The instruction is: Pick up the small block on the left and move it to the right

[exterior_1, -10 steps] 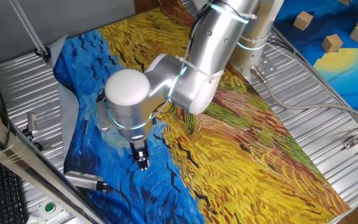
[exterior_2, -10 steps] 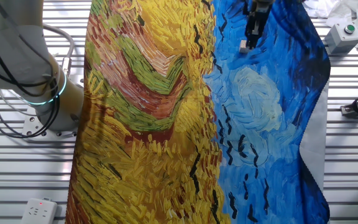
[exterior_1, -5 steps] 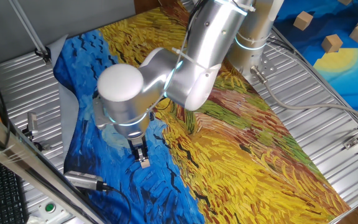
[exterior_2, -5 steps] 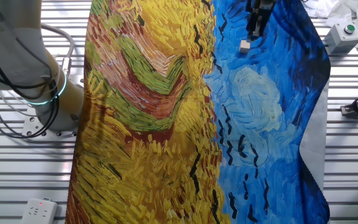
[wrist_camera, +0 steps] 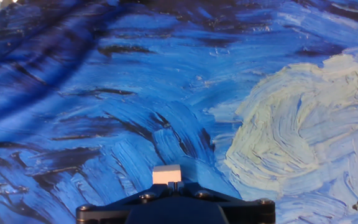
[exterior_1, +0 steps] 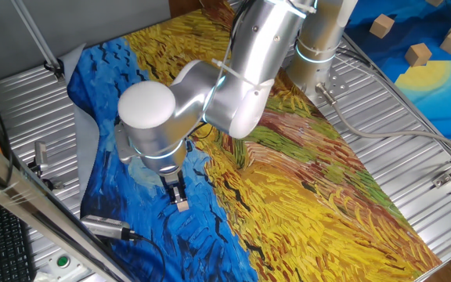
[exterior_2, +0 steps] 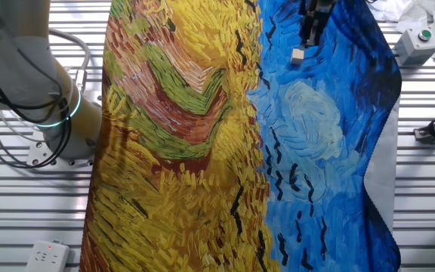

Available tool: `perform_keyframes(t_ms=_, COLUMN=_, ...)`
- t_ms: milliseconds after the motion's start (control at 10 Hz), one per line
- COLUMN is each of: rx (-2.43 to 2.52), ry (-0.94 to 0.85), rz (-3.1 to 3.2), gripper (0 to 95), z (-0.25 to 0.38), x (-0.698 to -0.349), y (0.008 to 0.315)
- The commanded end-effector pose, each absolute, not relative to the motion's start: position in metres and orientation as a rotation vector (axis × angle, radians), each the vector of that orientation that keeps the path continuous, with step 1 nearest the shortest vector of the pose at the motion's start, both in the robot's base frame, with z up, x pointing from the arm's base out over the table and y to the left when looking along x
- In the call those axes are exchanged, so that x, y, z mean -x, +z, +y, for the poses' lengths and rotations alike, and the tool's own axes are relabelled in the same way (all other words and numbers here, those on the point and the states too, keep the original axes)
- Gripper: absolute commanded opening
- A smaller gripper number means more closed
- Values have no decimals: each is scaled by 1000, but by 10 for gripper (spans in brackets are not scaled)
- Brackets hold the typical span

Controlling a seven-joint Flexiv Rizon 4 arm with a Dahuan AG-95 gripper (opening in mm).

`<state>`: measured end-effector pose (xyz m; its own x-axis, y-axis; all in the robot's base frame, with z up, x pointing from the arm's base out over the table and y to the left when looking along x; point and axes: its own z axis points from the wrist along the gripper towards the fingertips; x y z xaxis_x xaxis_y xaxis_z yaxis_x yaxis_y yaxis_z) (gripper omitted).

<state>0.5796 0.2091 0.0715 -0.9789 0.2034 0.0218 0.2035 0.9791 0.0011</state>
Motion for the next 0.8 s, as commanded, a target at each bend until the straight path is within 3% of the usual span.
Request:
perform_keyframes(t_ms=100, rx=329, ry=-3, rz=-3093, gripper=0, z=210, x=-580, y=70)
perform_keyframes(t_ms=800, rx=371, ry=4, rz=-3069, gripper=0, z=210, x=-580, y=70)
